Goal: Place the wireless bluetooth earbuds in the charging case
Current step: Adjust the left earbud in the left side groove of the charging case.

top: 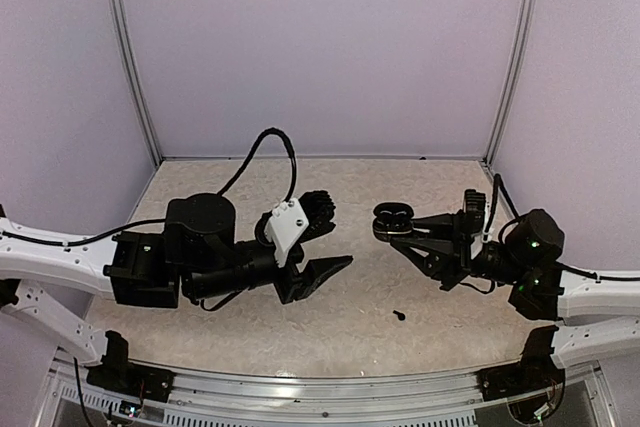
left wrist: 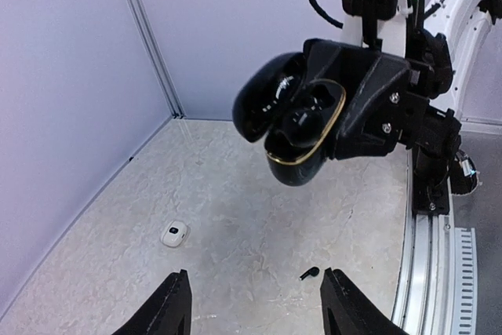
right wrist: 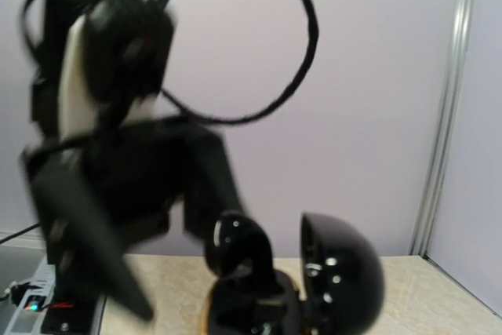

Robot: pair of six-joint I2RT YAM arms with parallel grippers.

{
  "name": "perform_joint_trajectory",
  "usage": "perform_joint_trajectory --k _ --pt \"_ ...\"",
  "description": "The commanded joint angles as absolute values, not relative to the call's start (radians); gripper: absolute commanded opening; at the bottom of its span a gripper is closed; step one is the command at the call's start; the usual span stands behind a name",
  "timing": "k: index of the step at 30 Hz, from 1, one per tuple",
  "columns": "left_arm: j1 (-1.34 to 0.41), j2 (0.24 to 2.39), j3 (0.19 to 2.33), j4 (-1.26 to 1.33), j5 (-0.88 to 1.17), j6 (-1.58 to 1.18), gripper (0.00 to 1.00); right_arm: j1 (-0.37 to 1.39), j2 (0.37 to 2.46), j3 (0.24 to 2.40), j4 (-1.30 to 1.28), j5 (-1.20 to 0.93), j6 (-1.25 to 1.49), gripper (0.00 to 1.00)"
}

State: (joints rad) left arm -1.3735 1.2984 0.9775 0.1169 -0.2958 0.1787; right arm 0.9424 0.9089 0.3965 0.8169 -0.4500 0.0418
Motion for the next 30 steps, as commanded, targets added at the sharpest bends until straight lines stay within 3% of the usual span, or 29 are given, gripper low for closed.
perform_joint_trajectory --k 1,7,13,30 --pt "-1.343 1.184 0.963 0.105 -0.148 0.159 0.56 0.946 0.881 0.429 0.771 -0.495 0.034 0.0" --pt "-1.349 1.125 1.009 0.062 -0.088 0.264 0.4 0.947 0.889 0.441 0.731 -0.549 0.062 0.0" --pt "-1.389 1.219 1.11 -0.025 -0.128 0.33 0.26 0.946 0.905 0.458 0.7 -0.578 0.079 0.0" --pt "-1.405 1.34 1.184 -0.054 -0.214 0.351 0.13 0.946 0.936 0.466 0.692 -0.61 0.097 0.0"
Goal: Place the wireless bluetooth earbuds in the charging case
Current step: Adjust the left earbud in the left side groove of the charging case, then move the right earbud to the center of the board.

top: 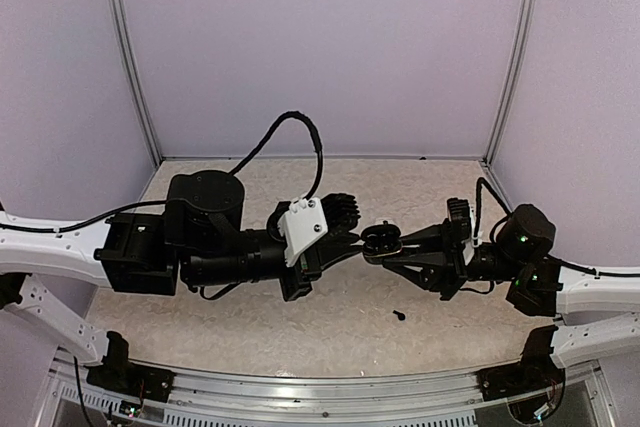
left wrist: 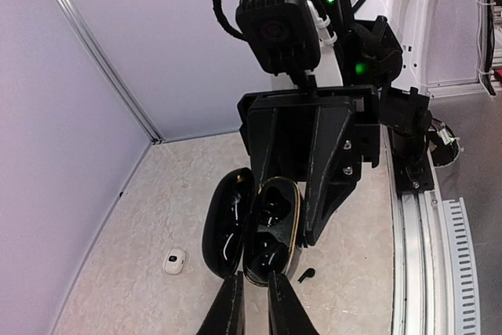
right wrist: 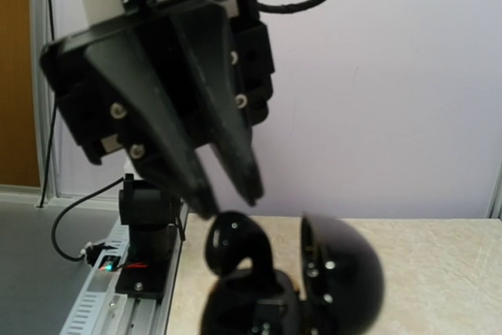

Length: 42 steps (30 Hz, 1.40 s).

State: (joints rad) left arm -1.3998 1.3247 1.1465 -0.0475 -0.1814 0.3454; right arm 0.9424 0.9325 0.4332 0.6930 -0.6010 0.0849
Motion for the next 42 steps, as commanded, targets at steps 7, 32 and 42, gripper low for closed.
perform_joint_trajectory --k 7,32,42 --pt "-1.407 1.355 1.186 -0.043 -0.225 0.342 0.13 0.946 0.937 0.468 0.69 -0.588 0.09 0.0" --pt "-1.404 1.378 1.173 -0.059 -0.263 0.323 0.09 0.948 0.905 0.456 0.698 -0.575 0.082 0.0" --pt "-1.331 1.259 1.031 0.1 -0.165 0.22 0.32 0.926 0.831 0.413 0.664 -0.448 0.084 0.0"
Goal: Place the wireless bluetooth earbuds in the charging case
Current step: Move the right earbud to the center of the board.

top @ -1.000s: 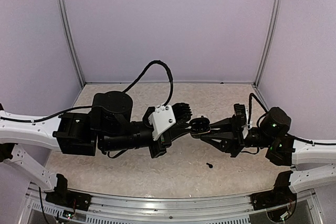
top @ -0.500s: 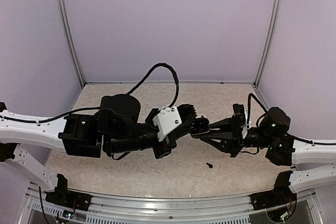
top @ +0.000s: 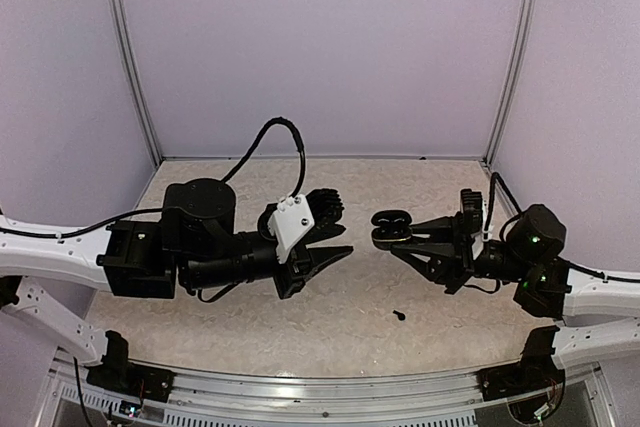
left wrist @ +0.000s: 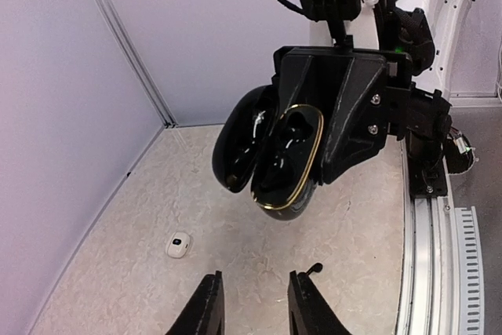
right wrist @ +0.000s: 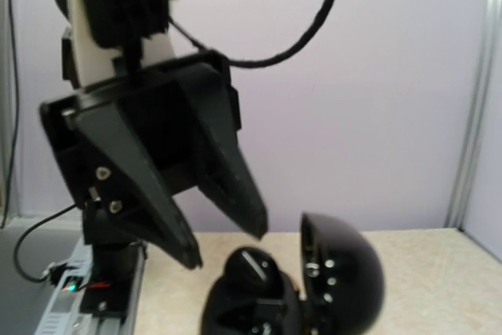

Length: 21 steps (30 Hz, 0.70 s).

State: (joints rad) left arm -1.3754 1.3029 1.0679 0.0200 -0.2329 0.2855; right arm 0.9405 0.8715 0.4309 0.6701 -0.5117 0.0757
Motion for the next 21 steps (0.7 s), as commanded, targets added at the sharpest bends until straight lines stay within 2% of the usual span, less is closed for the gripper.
perform_joint_trajectory --k 1,6,11,21 --pt "-1.321 1.259 1.022 0.102 -0.148 0.209 0.35 0.917 0.822 0.408 0.657 -0.443 0.092 0.0" --pt "-1.297 1.303 0.993 0.107 -0.056 0.197 0.47 0.847 0.763 0.39 0.604 -0.418 0.141 0.0" --pt "-1.287 1.438 1.015 0.095 0.059 0.217 0.49 0.766 0.71 0.394 0.512 -0.391 0.175 0.0" --pt "-1.272 1.88 1.413 -0.233 0.196 0.388 0.48 0.636 0.668 0.417 0.379 -0.36 0.225 0.0"
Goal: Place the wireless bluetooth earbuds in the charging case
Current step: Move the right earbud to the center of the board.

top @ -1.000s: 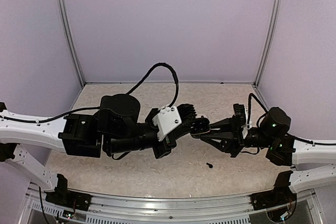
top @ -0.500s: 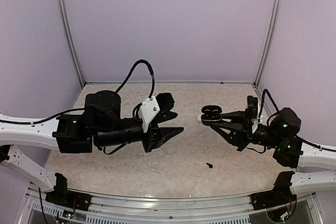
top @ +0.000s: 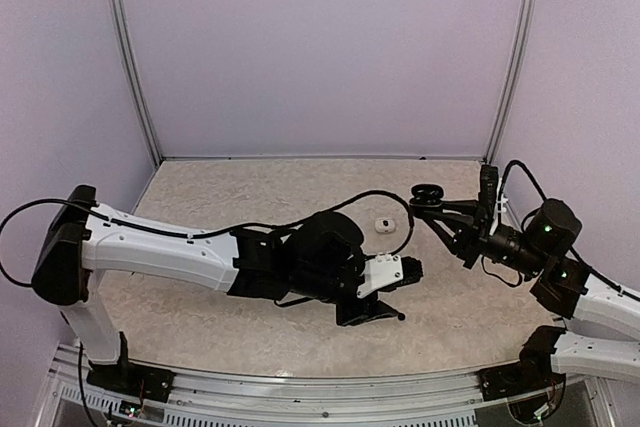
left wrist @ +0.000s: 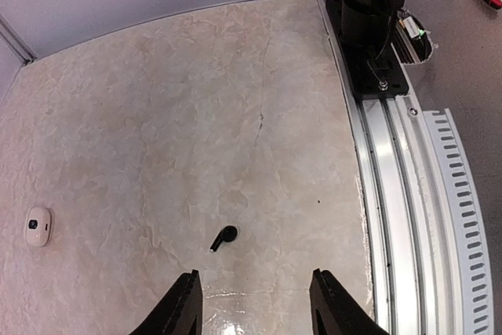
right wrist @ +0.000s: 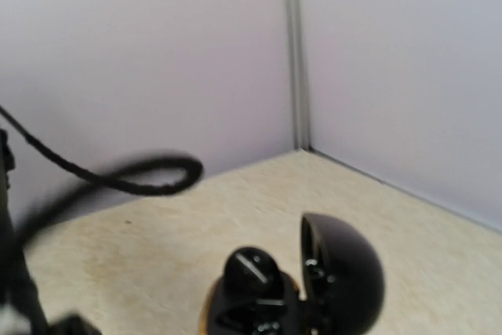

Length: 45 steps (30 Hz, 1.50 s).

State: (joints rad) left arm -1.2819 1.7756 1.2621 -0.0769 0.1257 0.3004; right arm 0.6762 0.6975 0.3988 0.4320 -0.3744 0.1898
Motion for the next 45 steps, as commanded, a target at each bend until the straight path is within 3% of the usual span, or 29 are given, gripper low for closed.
perform_joint_trajectory --k 1,11,23,38,45 --pt "-1.269 1.925 1.442 -0.253 0.21 0.399 0.48 0.626 0.663 0.417 0.375 -0.36 0.23 0.0" --pt "-1.253 2.214 1.721 -0.449 0.176 0.469 0.48 0.557 0.643 0.415 0.362 -0.389 0.272 0.0" --pt "-1.225 2.365 1.886 -0.506 0.176 0.504 0.47 0.534 0.623 0.413 0.361 -0.412 0.276 0.0" --pt "-1.191 2.432 1.952 -0.597 0.18 0.521 0.2 0.529 0.622 0.419 0.35 -0.416 0.259 0.0" --pt "-1.176 2.329 1.787 -0.593 0.085 0.449 0.11 0.529 0.646 0.419 0.368 -0.438 0.259 0.0"
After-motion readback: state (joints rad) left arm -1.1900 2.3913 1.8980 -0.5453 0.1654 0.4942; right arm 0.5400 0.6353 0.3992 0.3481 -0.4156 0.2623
